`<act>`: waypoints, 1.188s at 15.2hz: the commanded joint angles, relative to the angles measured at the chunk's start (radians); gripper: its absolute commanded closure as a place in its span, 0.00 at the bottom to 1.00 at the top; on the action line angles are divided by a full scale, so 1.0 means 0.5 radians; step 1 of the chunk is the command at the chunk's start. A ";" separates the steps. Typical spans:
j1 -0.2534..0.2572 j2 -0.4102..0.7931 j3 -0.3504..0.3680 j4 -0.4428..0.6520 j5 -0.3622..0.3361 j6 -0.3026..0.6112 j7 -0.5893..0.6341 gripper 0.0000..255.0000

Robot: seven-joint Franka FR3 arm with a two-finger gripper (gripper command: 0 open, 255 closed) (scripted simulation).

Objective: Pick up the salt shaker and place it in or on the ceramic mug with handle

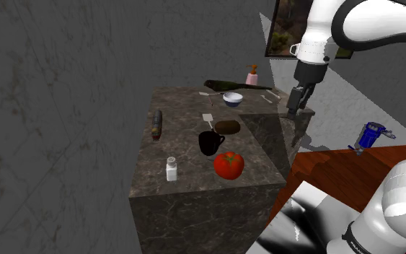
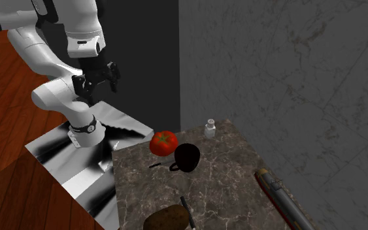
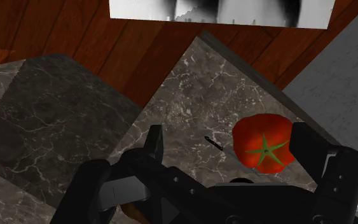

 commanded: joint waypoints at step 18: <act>0.075 0.974 0.568 0.331 0.070 0.658 0.749 0.00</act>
